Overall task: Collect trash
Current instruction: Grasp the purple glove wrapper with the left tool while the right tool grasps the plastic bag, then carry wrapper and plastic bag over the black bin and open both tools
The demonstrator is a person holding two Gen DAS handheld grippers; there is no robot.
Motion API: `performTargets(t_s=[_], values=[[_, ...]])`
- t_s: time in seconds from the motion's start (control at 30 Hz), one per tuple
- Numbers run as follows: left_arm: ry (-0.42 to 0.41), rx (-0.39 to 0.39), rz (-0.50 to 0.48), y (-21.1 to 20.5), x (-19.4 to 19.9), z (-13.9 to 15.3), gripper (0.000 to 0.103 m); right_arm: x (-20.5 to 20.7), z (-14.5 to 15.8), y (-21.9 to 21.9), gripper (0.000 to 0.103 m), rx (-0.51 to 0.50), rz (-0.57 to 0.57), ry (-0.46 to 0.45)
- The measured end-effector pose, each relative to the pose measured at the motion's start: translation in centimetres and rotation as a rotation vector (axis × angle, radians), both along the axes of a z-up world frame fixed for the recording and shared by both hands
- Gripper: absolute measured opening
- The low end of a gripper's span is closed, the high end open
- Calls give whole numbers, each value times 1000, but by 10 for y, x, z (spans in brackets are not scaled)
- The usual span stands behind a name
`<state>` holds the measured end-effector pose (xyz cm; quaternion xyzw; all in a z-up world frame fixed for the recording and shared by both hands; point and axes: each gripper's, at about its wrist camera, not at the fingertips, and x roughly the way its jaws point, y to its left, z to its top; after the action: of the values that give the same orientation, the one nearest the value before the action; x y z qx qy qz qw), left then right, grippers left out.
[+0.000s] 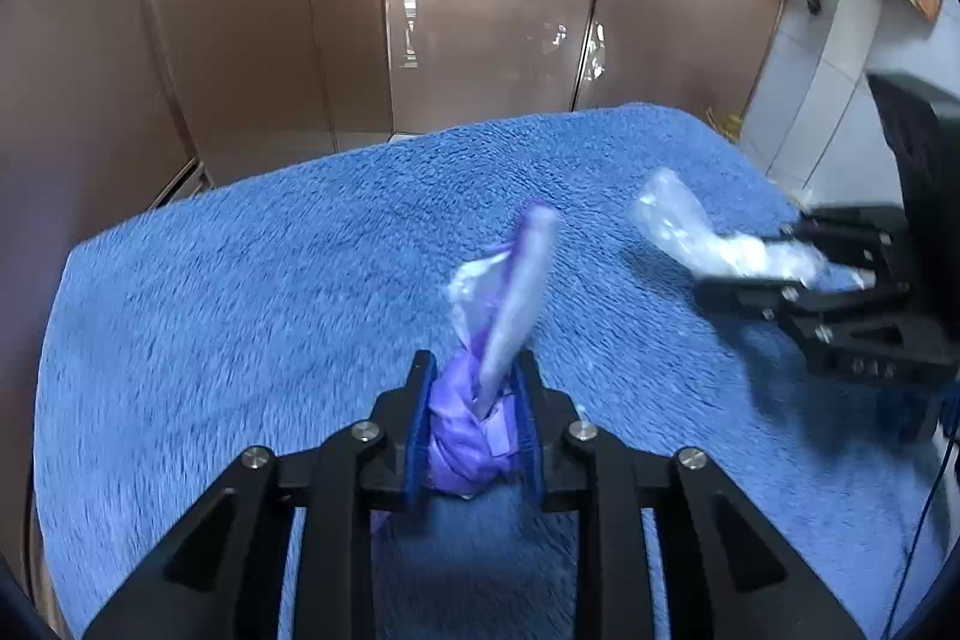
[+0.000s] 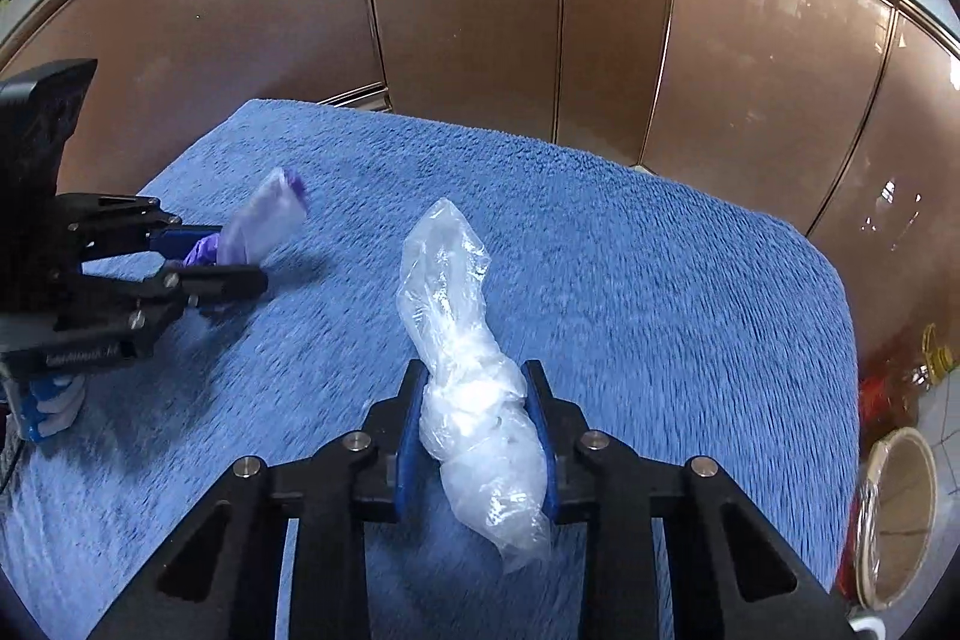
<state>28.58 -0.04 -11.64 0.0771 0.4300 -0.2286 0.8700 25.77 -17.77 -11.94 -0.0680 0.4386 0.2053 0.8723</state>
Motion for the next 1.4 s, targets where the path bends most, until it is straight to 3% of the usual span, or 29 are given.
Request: performTargets(t_s=[0.43,0.8,1.13,1.4], values=[[-33,-94,63,37,-94,43,23,-123,52,14,28,44,-35,-50],[-76,-123,99,64,-192,77,23,-234,86,12,28,65,-101,-128],[-88,-148,77,18,-231,98,23,-303,115,-24,28,85,-215,-225],[-85,-158,-17,-58,-240,112,23,-326,120,-86,28,152,-371,-264]])
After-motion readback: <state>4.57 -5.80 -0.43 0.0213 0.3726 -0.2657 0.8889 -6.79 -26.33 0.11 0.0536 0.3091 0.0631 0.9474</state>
